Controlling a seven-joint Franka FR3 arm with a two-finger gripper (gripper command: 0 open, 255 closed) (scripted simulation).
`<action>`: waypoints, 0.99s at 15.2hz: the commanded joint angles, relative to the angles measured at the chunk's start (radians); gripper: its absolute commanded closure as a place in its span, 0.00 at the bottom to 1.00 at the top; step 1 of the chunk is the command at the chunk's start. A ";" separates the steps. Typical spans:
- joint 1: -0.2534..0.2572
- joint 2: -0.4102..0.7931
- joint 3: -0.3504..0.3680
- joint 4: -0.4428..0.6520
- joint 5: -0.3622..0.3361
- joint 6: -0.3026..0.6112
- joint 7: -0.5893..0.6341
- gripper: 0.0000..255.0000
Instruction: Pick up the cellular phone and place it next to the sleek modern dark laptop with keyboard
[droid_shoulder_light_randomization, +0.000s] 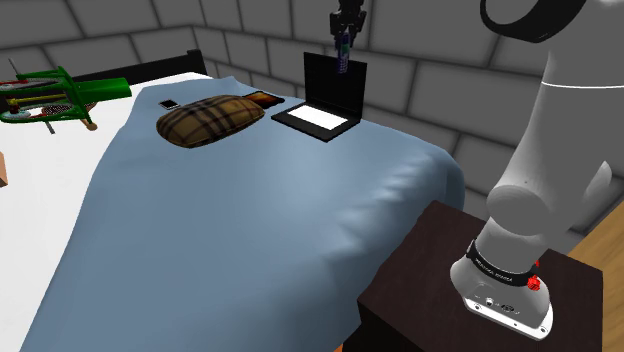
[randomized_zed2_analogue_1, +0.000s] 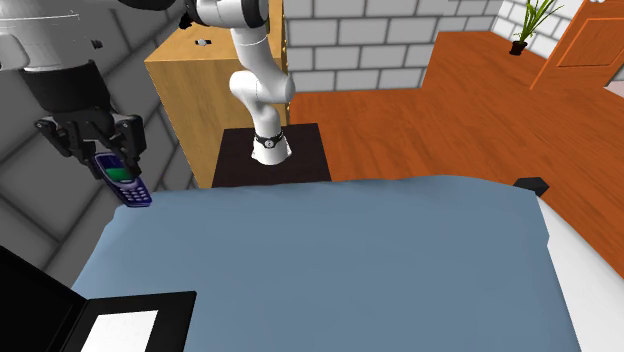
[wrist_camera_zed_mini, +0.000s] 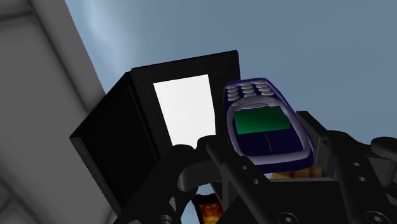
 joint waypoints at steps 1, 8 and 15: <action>-0.001 -0.011 -0.001 -0.045 0.001 0.035 -0.003 1.00; -0.002 -0.039 -0.001 -0.179 0.003 0.141 -0.008 1.00; -0.002 -0.052 -0.001 -0.291 0.004 0.239 -0.012 1.00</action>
